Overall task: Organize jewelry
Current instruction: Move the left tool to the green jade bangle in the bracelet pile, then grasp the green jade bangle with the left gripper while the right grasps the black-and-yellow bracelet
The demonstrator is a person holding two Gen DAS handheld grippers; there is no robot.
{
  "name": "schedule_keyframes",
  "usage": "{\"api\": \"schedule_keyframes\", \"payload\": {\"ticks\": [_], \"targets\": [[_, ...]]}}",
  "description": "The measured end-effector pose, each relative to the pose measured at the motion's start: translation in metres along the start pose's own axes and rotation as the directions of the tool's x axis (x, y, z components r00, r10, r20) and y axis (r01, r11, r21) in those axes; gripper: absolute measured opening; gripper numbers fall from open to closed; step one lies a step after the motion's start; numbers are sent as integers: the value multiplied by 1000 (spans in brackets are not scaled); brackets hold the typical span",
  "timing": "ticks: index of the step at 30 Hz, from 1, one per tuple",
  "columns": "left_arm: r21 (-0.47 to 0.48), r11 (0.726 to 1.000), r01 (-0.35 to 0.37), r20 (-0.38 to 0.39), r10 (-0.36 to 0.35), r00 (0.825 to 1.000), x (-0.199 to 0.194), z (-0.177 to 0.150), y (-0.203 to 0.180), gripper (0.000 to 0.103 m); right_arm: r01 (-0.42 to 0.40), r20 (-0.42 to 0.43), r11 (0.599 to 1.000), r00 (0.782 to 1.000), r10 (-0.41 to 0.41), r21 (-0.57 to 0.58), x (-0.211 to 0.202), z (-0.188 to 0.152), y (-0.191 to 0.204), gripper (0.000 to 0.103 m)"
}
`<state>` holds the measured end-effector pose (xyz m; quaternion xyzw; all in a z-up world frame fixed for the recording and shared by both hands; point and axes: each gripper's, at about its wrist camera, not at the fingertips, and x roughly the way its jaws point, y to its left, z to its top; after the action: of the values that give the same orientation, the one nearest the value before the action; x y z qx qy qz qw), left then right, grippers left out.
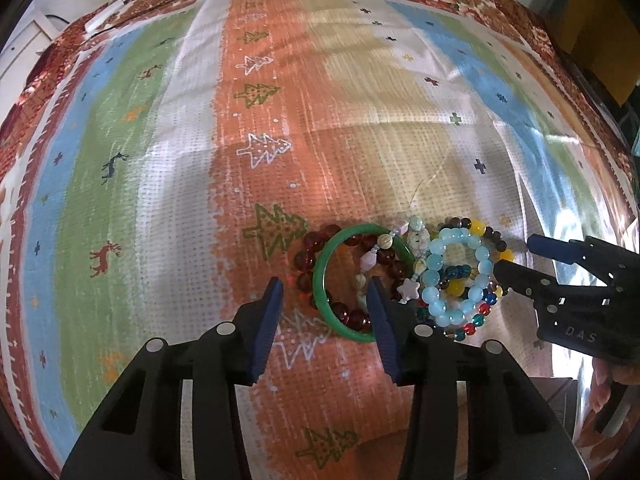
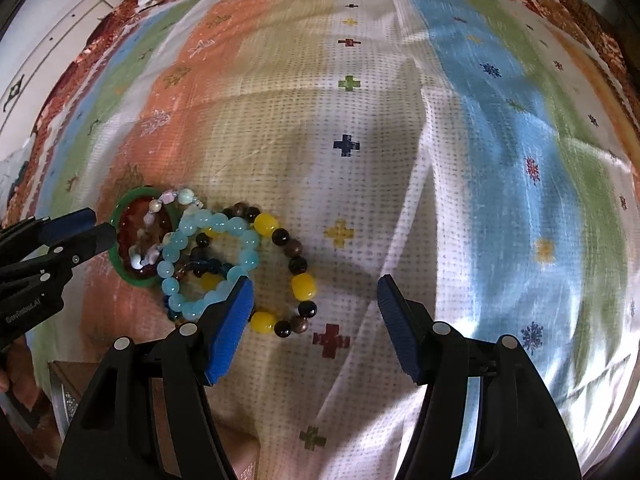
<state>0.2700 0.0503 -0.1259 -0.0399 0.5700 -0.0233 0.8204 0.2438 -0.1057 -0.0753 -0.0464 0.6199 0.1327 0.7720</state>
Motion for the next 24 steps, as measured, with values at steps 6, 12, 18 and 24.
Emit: {"api": "schedule_keyframes", "payload": {"ticks": [6,12,18,24], "targets": [[5,1000,-2,-20,3,1000,10,1,2,35,6,1,1000,1000,-6,-2,3,3,0,64],[12,1000,-6,-35,7,999,17,1,1,30,9,1,1000,1000,-9,-7,5,2,1,64],[9,1000,-2,-45,2,999,22,0,5,26,26,-1,1000,1000,-26,-8,7,1,-2,53],[27,1000,-16,-39,17,999,23,-2,3,23,65,3,997,998,-65,-34,10,-1,1,41]]}}
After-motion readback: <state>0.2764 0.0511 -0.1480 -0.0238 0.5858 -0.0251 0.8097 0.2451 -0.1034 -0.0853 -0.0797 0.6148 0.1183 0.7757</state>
